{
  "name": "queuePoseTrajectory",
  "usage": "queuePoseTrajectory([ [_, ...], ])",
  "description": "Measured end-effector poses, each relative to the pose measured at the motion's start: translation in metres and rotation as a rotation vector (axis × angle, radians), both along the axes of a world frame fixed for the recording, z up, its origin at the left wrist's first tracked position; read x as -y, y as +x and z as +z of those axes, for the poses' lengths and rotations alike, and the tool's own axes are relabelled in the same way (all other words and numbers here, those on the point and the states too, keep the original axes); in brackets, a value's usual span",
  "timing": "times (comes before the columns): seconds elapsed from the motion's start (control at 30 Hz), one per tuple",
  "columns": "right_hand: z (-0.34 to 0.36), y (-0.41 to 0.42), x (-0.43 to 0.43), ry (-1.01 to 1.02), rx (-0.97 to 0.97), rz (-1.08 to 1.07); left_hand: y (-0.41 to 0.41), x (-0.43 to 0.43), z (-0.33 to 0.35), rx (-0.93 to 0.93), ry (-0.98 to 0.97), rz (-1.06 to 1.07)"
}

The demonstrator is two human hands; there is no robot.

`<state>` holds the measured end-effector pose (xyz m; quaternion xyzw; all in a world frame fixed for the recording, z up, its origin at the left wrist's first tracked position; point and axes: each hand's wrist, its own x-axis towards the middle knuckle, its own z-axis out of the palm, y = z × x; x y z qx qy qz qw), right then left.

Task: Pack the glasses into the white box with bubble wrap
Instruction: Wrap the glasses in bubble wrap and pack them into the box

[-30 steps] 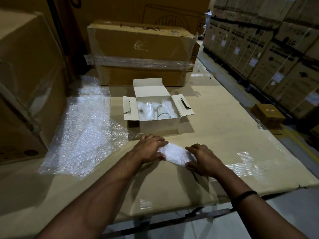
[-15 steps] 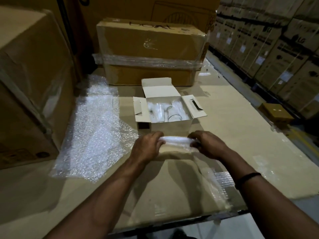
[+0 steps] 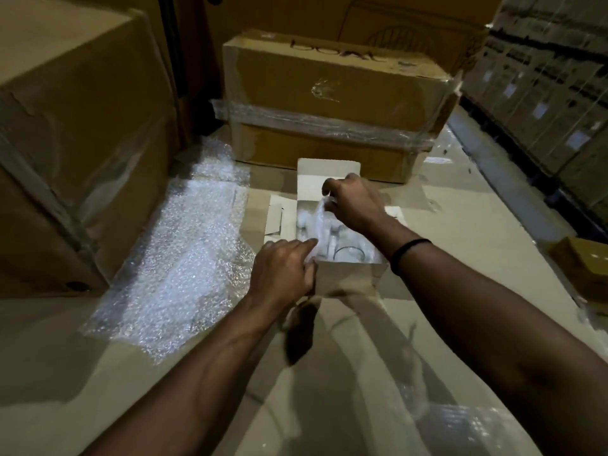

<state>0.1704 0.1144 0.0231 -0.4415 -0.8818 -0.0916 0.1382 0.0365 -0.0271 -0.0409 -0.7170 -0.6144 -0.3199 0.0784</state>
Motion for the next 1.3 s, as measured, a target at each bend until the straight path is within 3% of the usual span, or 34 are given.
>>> queuePoseTrajectory([
  [0.17,-0.012,-0.026,-0.037,-0.075,0.094,0.149,0.011,-0.025,0.023,-0.107,-0.286,0.206],
  [0.3,-0.029,-0.036,-0.057,-0.12,0.169,0.327,0.016,-0.036,0.029,-0.309,-0.407,0.288],
  [0.5,-0.037,-0.041,-0.065,-0.18,0.202,0.366,0.027,-0.052,0.031,-0.345,-0.52,0.274],
  [0.7,-0.018,-0.037,-0.078,-0.394,0.274,0.385,0.028,-0.052,0.027,-0.421,-0.706,0.239],
  [0.87,0.0,-0.03,-0.072,-0.452,0.503,0.463,0.024,-0.043,0.022,-0.358,-0.763,0.18],
  [1.0,-0.008,-0.038,-0.06,-0.435,0.733,0.428,0.017,-0.035,0.019,-0.33,-0.46,0.199],
  [1.07,-0.011,-0.041,-0.055,-0.442,0.774,0.407,0.017,-0.031,0.016,-0.35,-0.4,0.21],
  [1.3,0.012,-0.045,-0.058,-0.394,0.696,0.343,0.031,-0.038,0.025,-0.378,-0.721,0.195],
])
